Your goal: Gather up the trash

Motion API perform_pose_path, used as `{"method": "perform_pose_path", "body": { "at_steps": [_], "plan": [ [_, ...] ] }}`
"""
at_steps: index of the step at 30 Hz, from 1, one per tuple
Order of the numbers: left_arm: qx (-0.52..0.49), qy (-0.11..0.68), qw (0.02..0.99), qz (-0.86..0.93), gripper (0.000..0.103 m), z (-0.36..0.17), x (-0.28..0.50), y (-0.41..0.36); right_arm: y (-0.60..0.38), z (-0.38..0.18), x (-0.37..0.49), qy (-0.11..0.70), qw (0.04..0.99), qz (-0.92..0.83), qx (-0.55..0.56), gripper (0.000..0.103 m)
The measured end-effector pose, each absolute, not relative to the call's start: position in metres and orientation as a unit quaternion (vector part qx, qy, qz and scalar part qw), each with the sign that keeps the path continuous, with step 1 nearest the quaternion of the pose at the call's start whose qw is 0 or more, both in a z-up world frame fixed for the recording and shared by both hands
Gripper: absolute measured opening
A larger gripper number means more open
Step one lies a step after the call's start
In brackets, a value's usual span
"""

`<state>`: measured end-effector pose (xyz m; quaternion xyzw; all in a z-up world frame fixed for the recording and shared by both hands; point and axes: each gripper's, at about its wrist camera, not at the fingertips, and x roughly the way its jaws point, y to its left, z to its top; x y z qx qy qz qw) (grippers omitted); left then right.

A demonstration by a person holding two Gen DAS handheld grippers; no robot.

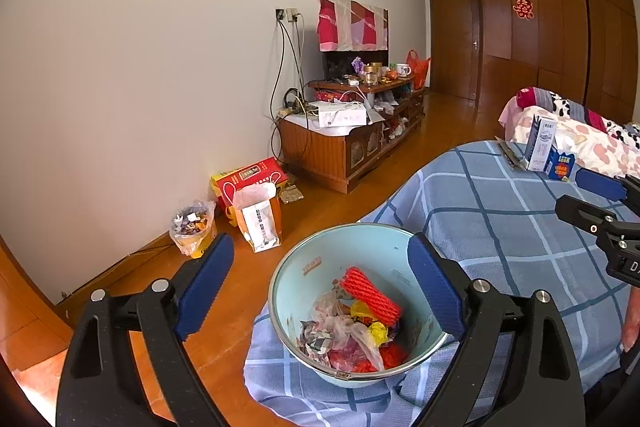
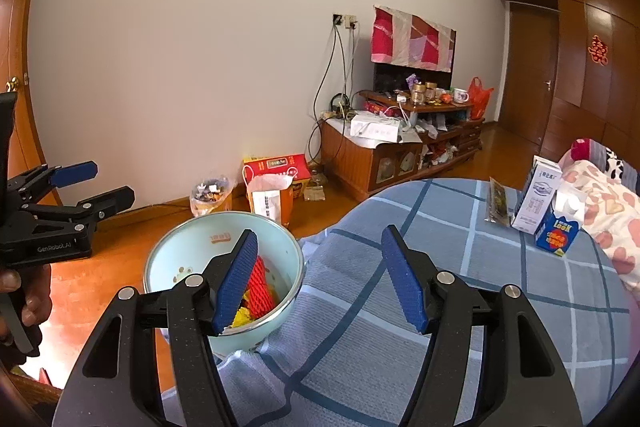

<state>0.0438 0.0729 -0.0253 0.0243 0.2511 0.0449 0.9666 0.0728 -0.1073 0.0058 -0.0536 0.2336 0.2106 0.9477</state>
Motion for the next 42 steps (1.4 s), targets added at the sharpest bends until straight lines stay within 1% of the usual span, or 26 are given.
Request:
{"method": "perform_pose_path", "body": {
  "at_steps": [42],
  "plan": [
    [0.037, 0.246, 0.967, 0.05, 0.089, -0.026, 0.044, 0.071, -0.11, 0.009, 0.058, 0.226, 0.951, 0.205, -0.046, 0.064]
  ]
}}
